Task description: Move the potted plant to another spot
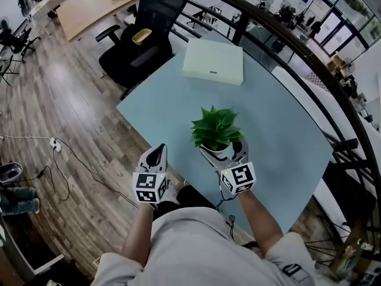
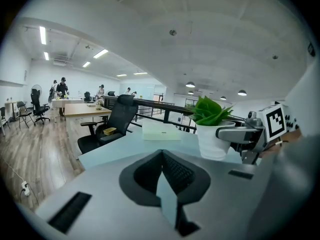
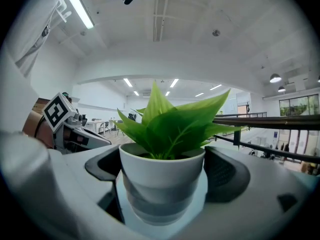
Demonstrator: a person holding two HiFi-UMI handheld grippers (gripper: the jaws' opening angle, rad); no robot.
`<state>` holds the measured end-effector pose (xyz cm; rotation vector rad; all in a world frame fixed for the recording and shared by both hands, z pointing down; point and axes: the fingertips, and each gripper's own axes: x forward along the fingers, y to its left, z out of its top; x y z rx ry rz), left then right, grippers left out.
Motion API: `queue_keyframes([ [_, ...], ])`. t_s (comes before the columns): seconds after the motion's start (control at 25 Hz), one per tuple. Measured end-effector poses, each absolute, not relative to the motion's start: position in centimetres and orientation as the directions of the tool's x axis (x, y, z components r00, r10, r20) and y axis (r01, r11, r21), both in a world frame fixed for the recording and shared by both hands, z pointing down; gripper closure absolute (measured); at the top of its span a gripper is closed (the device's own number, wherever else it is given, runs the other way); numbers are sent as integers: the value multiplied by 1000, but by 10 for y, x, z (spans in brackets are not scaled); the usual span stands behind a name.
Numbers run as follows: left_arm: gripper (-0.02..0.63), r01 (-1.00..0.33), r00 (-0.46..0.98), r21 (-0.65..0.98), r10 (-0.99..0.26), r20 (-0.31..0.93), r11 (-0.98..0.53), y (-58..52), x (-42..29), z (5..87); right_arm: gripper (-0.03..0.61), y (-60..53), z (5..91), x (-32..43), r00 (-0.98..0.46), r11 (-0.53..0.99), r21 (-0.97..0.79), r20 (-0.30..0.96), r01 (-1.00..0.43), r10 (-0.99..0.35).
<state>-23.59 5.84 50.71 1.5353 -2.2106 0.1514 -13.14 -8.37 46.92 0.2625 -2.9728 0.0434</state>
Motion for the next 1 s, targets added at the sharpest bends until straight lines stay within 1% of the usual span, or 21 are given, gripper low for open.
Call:
queue_keyframes([
  [0.6, 601, -860, -321, 206, -809, 492, 466, 47, -303, 556, 69, -105, 511, -238, -974, 997, -29, 215, -77, -69],
  [0.8, 601, -851, -317, 221, -802, 507, 476, 46, -332, 569, 69, -104, 526, -272, -966, 998, -25, 253, -56, -48],
  [1.0, 601, -854, -280, 247, -804, 524, 458, 37, -357, 586, 69, -109, 544, -307, -954, 999, -8, 296, -41, -37],
])
